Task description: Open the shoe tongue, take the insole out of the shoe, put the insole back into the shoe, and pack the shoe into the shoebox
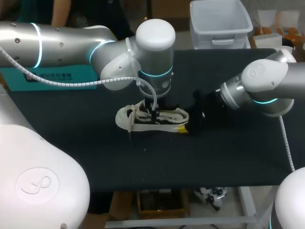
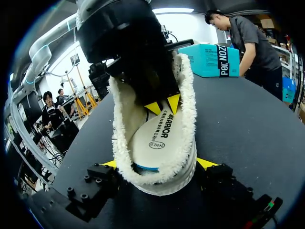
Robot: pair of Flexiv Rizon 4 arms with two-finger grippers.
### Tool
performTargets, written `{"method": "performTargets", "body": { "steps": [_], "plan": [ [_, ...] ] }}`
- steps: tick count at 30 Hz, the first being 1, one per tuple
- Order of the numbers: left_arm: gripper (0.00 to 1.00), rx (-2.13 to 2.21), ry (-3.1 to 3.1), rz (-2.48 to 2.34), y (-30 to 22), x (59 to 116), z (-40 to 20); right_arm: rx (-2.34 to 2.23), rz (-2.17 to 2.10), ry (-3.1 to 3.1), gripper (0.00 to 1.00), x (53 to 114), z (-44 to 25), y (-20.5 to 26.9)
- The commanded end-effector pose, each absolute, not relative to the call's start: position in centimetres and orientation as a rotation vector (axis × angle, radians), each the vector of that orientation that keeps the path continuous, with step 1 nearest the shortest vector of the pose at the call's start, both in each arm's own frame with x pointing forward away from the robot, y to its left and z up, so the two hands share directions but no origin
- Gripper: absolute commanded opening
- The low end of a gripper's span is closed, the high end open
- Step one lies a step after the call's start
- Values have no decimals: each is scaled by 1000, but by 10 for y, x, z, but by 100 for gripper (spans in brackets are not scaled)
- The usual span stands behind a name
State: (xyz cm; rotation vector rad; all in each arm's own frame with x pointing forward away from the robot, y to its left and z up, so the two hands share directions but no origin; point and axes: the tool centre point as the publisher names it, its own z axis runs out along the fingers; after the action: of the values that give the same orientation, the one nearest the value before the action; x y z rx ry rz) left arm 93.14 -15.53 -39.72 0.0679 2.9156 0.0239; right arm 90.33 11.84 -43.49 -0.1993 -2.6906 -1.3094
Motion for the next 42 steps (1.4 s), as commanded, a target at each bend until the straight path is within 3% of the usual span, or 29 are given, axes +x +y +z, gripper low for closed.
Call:
{"method": "performTargets", "body": {
  "steps": [1,22,42],
  "plan": [
    [0,73,2906,-1,-147,974,-477,-191,-1311,-2683,0,901,-449,118],
    [0,230,2938,-152,-184,939,-401,-191,-1311,-2683,0,901,-449,118],
    [0,261,3013,-413,-186,922,-351,-191,-1311,-2683,0,901,-449,118]
  ]
}}
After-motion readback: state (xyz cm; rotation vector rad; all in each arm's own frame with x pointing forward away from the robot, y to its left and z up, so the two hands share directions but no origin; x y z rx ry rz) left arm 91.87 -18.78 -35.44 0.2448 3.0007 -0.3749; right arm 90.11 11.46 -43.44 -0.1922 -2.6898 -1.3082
